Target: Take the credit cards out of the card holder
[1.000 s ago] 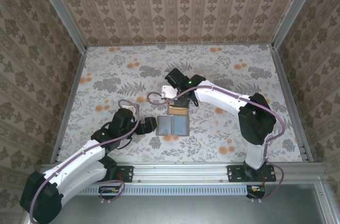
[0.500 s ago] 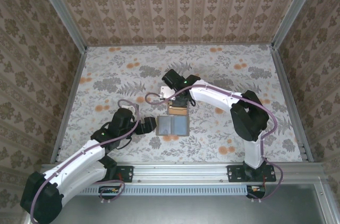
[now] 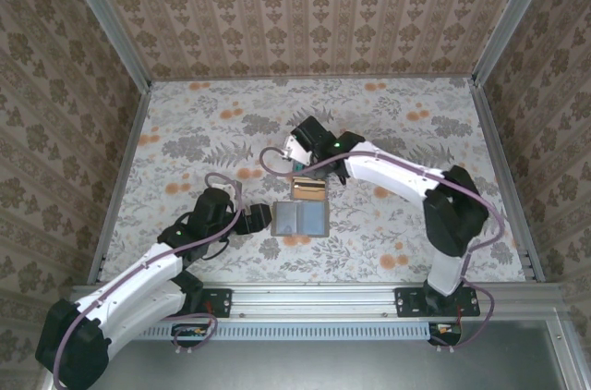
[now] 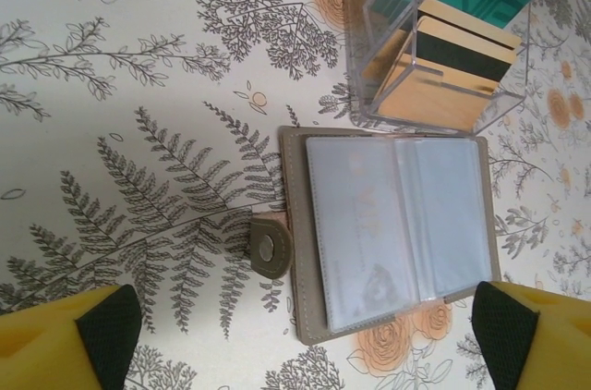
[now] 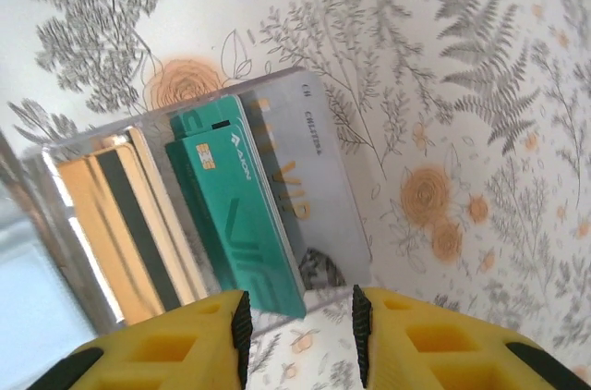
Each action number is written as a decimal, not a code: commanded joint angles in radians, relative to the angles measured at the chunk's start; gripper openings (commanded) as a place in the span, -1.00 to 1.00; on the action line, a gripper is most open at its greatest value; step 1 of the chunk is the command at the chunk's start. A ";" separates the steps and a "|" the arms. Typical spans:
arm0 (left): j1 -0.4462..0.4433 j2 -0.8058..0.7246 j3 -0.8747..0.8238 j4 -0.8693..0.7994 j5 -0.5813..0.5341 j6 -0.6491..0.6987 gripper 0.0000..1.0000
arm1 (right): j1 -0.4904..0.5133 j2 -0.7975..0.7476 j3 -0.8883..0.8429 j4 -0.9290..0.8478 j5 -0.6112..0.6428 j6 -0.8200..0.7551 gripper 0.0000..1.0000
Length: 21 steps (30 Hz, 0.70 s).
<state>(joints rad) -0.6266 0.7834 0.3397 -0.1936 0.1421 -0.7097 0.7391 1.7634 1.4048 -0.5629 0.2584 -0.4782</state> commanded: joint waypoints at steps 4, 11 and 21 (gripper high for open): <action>0.004 0.013 0.007 0.049 0.086 0.001 0.70 | -0.004 -0.226 -0.205 0.121 -0.125 0.376 -0.24; -0.089 0.114 0.063 0.095 0.068 -0.010 0.36 | -0.002 -0.395 -0.470 0.255 -0.239 0.709 -0.24; -0.156 0.398 0.158 0.122 0.021 -0.030 -0.01 | 0.042 -0.386 -0.745 0.480 -0.294 0.988 -0.24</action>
<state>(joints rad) -0.7803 1.1339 0.4641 -0.0845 0.1848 -0.7330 0.7635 1.3552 0.6868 -0.1959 -0.0036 0.3840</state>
